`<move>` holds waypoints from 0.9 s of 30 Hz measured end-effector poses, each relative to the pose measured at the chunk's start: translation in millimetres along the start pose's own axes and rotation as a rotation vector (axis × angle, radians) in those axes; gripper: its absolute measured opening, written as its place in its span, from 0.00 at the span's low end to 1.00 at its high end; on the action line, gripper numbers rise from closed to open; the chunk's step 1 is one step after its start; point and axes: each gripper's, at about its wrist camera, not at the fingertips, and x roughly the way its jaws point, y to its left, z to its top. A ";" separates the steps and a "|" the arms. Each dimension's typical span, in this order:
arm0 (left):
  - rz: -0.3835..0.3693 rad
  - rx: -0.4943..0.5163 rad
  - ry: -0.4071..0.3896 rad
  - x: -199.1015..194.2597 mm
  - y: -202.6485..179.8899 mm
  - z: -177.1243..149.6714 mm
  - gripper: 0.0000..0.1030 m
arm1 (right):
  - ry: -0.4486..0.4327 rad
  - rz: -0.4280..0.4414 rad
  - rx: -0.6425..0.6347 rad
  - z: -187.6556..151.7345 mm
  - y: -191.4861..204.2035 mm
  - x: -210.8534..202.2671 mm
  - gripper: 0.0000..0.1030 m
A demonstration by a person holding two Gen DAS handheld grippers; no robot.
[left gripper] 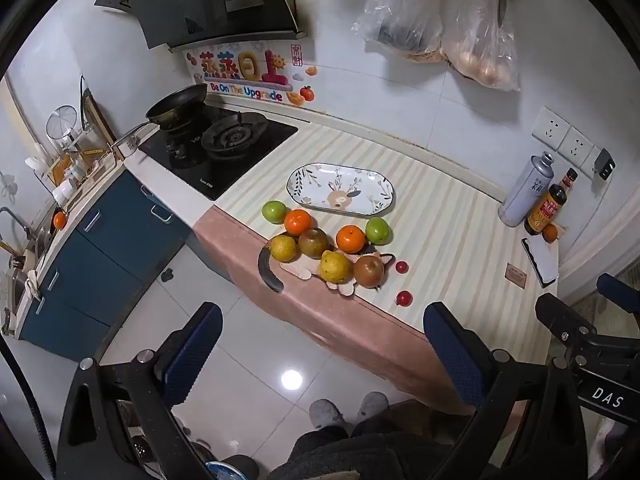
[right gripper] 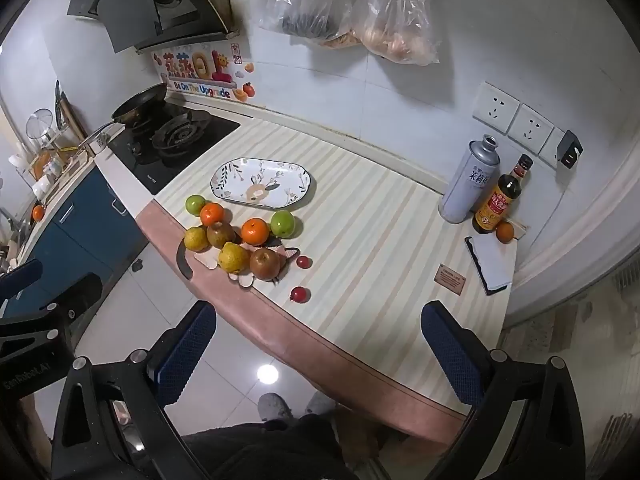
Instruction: Organize fruits
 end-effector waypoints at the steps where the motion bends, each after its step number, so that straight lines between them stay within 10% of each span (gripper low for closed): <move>1: -0.007 -0.002 0.008 0.2 0.1 0.1 1.00 | 0.002 0.004 0.002 0.2 0.3 0.3 1.00; 27: -0.015 -0.009 -0.007 -1.2 2.9 9.1 1.00 | -0.007 0.028 0.019 7.7 1.1 4.6 1.00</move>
